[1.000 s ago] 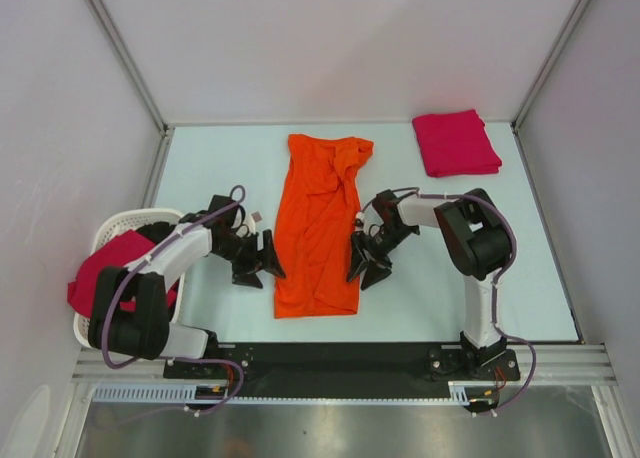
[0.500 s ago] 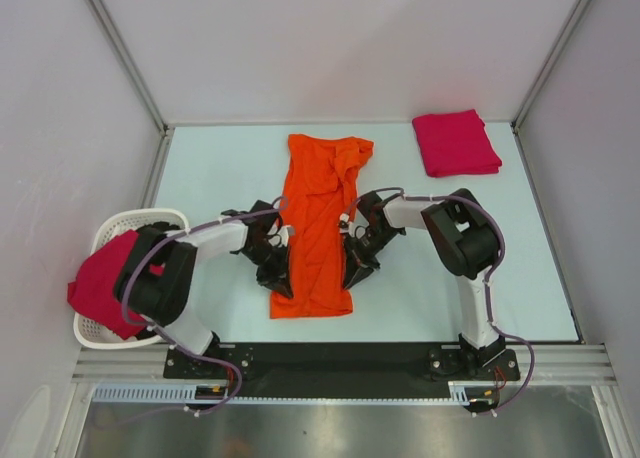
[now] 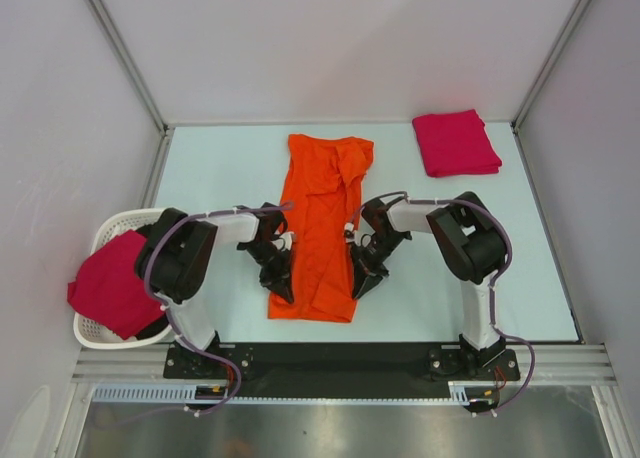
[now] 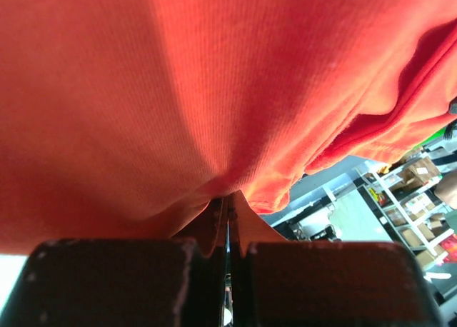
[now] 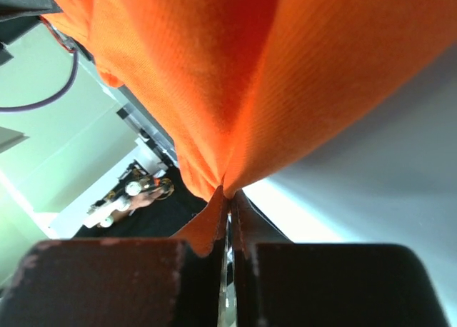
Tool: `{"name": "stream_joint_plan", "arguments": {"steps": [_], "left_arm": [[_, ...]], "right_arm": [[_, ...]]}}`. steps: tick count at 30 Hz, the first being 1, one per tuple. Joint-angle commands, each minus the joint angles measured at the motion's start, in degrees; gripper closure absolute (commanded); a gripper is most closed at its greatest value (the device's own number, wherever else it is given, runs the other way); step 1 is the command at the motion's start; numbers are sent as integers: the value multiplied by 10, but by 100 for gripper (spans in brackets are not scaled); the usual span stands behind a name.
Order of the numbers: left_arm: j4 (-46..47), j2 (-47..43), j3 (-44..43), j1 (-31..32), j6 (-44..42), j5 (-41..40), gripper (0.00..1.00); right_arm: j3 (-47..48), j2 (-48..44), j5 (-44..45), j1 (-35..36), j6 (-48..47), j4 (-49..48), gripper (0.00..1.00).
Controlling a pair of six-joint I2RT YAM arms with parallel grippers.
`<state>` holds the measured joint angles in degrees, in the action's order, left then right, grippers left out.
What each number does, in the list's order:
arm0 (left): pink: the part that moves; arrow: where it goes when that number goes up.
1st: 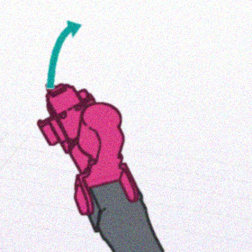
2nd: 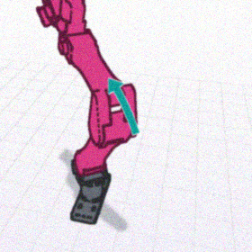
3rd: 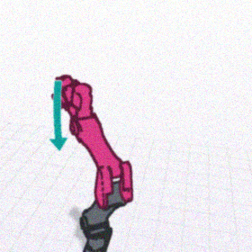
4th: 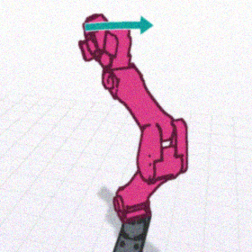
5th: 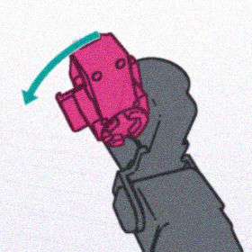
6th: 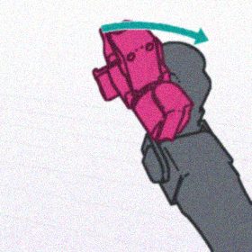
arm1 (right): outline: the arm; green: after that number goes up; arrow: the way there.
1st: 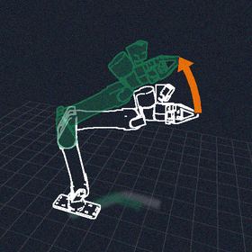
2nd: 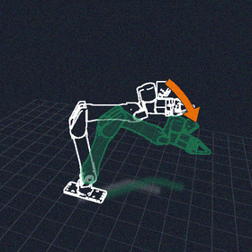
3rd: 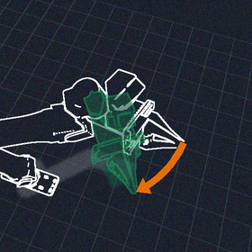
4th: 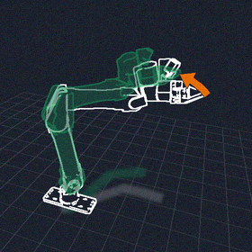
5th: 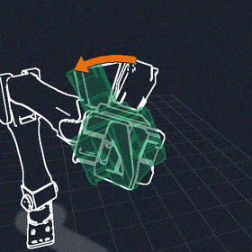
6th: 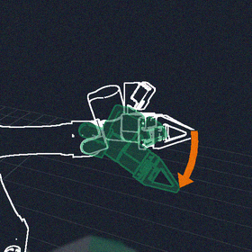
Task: Fold and stack the t-shirts
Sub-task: Rotate the tshirt 90 degrees, then grab the bottom of the folded rectangular tshirt with both arms
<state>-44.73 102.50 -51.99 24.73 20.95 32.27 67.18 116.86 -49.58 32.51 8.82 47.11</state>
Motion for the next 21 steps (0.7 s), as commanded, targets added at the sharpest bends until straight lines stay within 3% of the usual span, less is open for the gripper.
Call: {"name": "stream_joint_plan", "arguments": {"steps": [1,2,3,5,6,7,11,12,14,17,21], "left_arm": [[18,24,3,8,-17,-43,100],[11,16,-4,8,-20,-40,100],[4,4,-10,8,-23,-39,98],[-27,-51,-42,9,-26,-39,86],[-38,-70,-57,9,-28,-35,78],[-57,-112,-95,9,-25,-36,64],[-56,-197,-193,8,0,-70,34],[-23,-209,-206,8,8,-77,20],[31,-234,-221,7,36,-99,3],[123,-188,-247,6,62,-107,0],[94,-37,-375,16,41,-133,0]], "right_arm": [[-14,18,53,8,16,97,90],[-9,12,55,8,15,110,87],[7,0,62,8,13,115,76],[34,-47,78,7,21,132,63],[72,-62,83,4,23,140,51],[94,-90,85,2,28,155,48],[203,-130,123,-27,44,176,29],[222,-137,130,-36,46,174,18],[250,-155,156,-64,59,146,0],[234,-157,146,-111,73,68,0],[231,-103,118,-159,102,-23,0]]}}
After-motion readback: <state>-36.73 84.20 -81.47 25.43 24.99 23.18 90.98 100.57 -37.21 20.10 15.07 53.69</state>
